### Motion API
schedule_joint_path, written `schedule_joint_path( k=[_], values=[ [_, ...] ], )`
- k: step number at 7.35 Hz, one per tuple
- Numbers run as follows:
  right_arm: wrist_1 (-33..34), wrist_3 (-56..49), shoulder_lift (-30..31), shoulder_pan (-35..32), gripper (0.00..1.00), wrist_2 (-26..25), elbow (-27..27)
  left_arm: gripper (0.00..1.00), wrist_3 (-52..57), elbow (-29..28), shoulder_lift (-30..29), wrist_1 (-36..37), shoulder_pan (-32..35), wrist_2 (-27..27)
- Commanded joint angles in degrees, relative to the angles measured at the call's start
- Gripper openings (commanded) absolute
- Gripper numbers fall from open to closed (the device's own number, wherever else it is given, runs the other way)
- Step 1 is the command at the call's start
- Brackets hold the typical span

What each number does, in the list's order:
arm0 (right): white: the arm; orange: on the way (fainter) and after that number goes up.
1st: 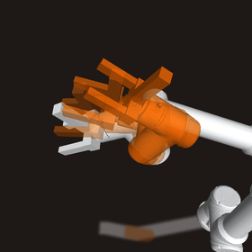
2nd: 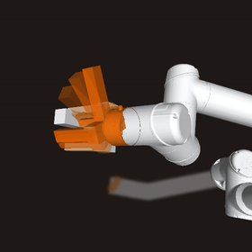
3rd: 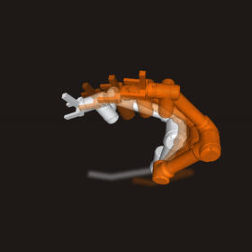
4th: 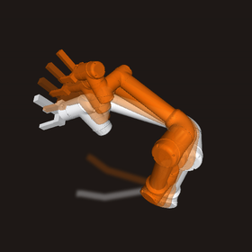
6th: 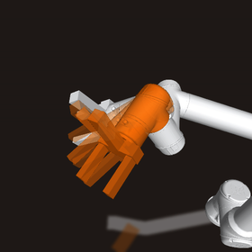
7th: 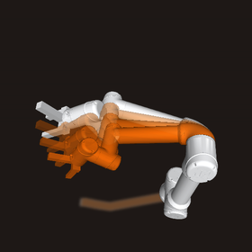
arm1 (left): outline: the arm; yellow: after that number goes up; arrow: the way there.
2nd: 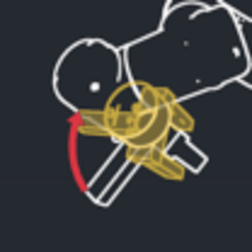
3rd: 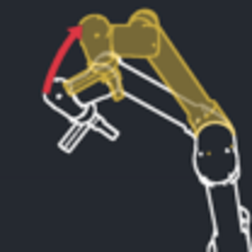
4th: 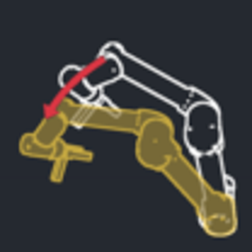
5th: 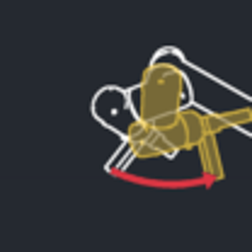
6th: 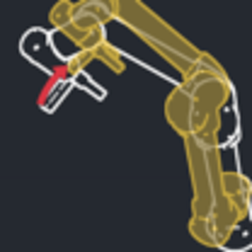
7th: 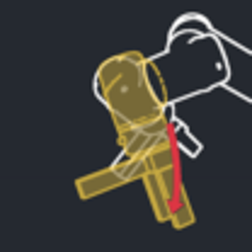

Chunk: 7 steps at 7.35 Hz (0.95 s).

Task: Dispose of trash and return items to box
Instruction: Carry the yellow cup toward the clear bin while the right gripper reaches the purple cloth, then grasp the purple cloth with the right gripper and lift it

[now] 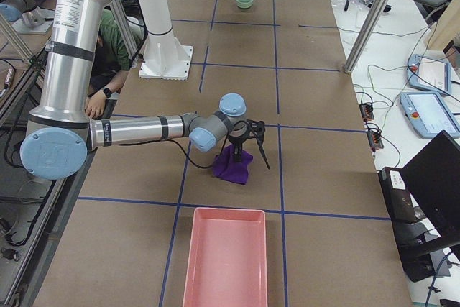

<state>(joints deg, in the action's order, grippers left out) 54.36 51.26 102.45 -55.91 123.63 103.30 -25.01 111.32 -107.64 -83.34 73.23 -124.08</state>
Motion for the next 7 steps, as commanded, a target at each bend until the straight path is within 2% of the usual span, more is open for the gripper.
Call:
schedule_joint_path(
  k=[1, 2, 3, 4, 5, 7],
  values=[
    [0.05, 0.34, 1.87, 4.57, 1.0, -2.86, 0.06, 0.0, 4.6, -2.15, -0.2, 0.28, 3.23, -1.07],
    [0.4, 0.34, 2.31, 4.76, 0.96, -2.87, 0.06, 0.0, 7.4, -3.55, -0.2, 0.28, 4.98, -1.25],
    [0.57, 0.25, 2.84, 5.11, 0.12, -2.95, 0.5, 0.0, 10.22, -5.22, -0.2, 0.2, 6.65, -2.29],
    [0.58, -0.19, 3.89, 5.46, 0.0, -3.22, 1.81, 0.0, 14.51, -7.76, -0.12, 0.28, 9.01, -4.31],
    [0.58, -0.19, 6.33, 5.55, 0.0, -5.39, 4.78, 0.0, 18.03, -9.87, -0.12, 0.2, 11.3, -4.94],
    [0.66, -0.37, 6.54, 5.46, 0.0, -4.8, 5.95, 0.0, 19.21, -10.77, 0.23, -0.06, 11.85, -4.94]
  ],
)
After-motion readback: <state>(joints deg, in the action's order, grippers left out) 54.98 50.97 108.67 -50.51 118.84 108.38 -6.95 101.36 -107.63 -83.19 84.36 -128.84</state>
